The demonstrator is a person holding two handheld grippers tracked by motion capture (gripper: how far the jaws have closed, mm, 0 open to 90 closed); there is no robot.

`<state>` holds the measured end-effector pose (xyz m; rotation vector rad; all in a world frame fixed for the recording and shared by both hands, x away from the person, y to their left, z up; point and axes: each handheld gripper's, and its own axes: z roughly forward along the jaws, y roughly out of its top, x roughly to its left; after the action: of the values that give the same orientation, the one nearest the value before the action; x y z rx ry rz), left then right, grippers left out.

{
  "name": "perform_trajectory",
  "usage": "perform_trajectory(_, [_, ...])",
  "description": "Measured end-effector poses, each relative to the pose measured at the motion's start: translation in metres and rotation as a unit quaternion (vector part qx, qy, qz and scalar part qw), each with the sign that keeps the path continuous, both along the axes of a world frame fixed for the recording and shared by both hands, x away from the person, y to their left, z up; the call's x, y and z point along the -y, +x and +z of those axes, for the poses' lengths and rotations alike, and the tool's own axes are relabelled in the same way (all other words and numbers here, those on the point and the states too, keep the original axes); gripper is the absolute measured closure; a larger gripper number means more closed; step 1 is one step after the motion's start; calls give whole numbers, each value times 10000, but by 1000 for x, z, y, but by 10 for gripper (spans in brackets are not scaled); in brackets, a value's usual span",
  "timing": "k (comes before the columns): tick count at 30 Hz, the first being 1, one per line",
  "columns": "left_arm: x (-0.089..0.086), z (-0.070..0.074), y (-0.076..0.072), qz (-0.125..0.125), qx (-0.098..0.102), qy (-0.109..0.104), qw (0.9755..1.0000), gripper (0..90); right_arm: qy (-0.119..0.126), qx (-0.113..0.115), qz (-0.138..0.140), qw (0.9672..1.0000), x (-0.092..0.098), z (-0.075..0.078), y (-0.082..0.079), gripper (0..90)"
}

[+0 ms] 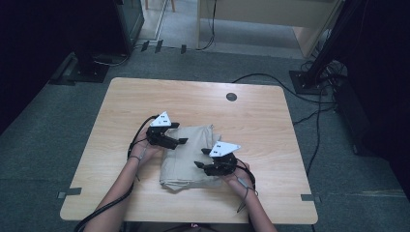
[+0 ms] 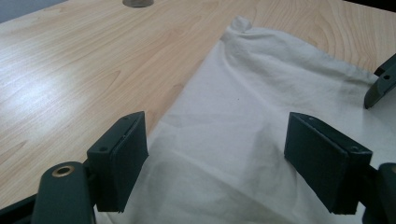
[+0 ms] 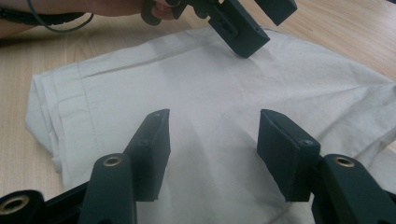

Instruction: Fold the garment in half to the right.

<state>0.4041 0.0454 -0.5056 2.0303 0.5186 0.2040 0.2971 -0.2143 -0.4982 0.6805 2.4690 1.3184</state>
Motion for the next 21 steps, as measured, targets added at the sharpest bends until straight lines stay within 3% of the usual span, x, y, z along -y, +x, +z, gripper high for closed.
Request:
perform_trajectory(7, [-6,0,-5,146,57,-5,9999,215,-225,27,-141,9996,3,-9,3,408])
perform_trajectory(12, [-11,0,-9,236,30,-60,9997,215,-292,-231,-273,9989,10,-19,2,399])
perform_trajectory(21, [-22,-3,-12,386,-23,-27,9992,215,-258,-456,-292,9982,18,-19,2,387])
